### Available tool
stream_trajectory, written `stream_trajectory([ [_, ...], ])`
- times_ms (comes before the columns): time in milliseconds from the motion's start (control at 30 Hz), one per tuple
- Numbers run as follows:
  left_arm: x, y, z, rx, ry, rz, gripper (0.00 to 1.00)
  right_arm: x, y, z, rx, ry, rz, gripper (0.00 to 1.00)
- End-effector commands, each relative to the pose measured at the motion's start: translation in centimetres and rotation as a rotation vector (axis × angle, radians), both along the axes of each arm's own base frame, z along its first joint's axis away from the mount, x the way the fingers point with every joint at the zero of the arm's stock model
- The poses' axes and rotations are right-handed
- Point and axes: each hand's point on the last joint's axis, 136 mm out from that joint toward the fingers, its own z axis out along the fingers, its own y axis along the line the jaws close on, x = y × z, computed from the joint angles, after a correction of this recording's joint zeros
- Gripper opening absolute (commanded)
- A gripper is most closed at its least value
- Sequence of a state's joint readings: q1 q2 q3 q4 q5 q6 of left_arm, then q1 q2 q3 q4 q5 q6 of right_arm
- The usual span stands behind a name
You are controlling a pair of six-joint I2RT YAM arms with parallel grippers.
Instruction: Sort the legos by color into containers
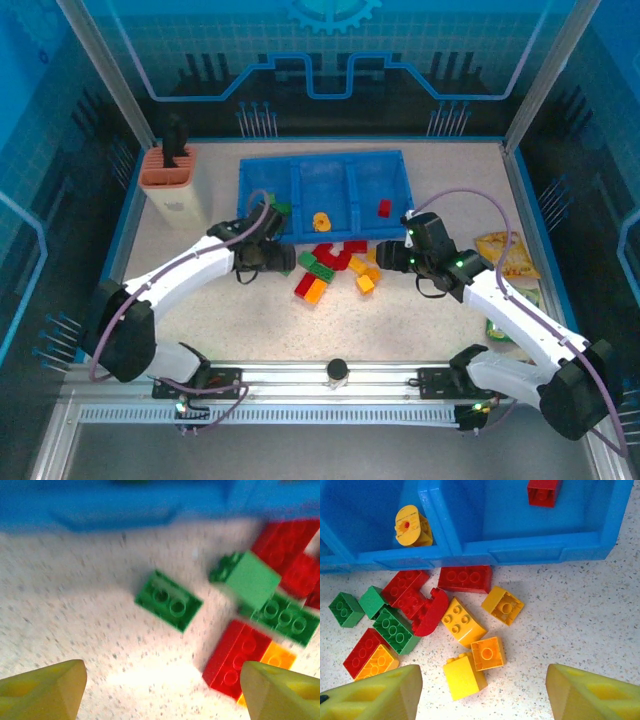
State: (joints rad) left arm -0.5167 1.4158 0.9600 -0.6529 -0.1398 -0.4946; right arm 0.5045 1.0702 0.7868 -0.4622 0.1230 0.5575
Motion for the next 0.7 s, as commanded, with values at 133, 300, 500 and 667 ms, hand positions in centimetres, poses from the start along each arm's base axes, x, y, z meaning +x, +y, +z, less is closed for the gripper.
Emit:
stream_trajectory([
  [133, 0.6, -1.9, -2.4, -0.037, 0.062, -0.023, 0.83, -0.2, 0.0, -0.3, 0.015, 0.009, -0.007, 0.68],
  [300, 1.8, -2.4, -4.8, 0.008, 0.104, -0.047, 0.83, -0.9, -1.1, -0.4, -0.008, 0.004, -0.025, 0.68],
  [500, 2.5, -1.7, -6.3, 0.09, 0.13, -0.046, 0.83, -1.8, -2.4, -0.8, -0.005, 0.004, -0.05, 0.69],
  [667, 2.9, -1.6, -6.9, 0.1, 0.134, -0.053, 0.83, -2.1, -2.9, -1.5, 0.012, 0.014, -0.064, 0.69],
])
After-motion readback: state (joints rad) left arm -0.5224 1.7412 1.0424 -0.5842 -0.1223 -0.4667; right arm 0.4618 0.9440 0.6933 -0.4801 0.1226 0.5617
